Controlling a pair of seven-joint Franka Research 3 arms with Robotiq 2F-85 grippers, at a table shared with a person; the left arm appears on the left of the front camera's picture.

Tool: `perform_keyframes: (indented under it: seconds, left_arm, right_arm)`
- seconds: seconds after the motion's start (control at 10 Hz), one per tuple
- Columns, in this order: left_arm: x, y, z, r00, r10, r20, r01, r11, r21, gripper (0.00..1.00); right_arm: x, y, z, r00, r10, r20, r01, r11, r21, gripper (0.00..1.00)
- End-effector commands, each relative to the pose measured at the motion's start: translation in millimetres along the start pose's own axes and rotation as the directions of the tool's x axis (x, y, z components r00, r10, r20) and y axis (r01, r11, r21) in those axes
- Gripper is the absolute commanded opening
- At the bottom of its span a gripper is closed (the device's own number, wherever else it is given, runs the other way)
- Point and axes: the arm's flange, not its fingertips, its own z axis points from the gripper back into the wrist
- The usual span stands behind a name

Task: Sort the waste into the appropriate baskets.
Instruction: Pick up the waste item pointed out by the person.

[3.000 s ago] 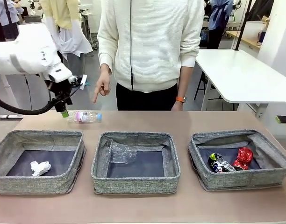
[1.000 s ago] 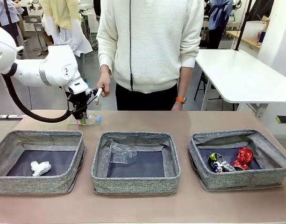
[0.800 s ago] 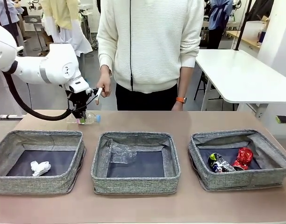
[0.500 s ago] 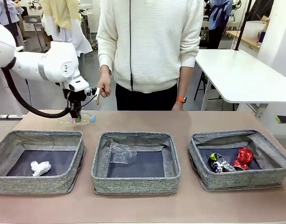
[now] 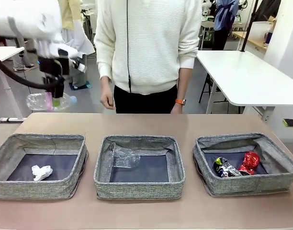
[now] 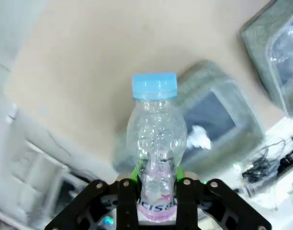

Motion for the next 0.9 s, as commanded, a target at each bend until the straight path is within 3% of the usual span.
perform_keyframes:
  seconds: [0.0,0.1,0.2,0.3,0.4,0.5,0.6,0.8]
  left_arm:
    - [-33,-44,9,0.773,0.634,-0.016,-0.63,0.764,-0.142,0.0]
    - [-42,-63,12,0.732,0.681,-0.003,-0.674,0.724,-0.148,0.0]
    - [-48,-83,12,0.616,0.787,0.035,-0.778,0.615,-0.132,0.0]
    - [-52,-99,12,0.422,0.899,0.113,-0.886,0.436,-0.157,0.0]
    - [-54,-117,7,0.294,0.935,0.197,-0.932,0.326,-0.16,0.0]
    - [-52,-123,-7,0.253,0.919,0.303,-0.95,0.294,-0.1,0.0]
    - [-53,-95,23,0.693,0.718,0.065,-0.703,0.694,-0.155,0.0]
    - [-53,-95,23,0.693,0.718,0.065,-0.703,0.694,-0.155,0.0]
  right_arm:
    - [1,6,1,1.0,-0.021,0.002,0.021,1.0,0.015,1.0]
    - [1,6,1,1.0,-0.021,0.002,0.021,1.0,0.015,1.0]
    - [1,6,1,1.0,-0.021,0.002,0.021,1.0,0.015,1.0]
    - [1,6,1,1.0,-0.021,0.002,0.021,1.0,0.015,1.0]
    - [1,6,1,1.0,-0.021,0.002,0.021,1.0,0.015,1.0]
    - [1,6,1,1.0,-0.021,0.002,0.021,1.0,0.015,1.0]
    - [1,6,1,1.0,-0.021,0.002,0.021,1.0,0.015,1.0]
    - [1,6,1,1.0,-0.021,0.002,0.021,1.0,0.015,1.0]
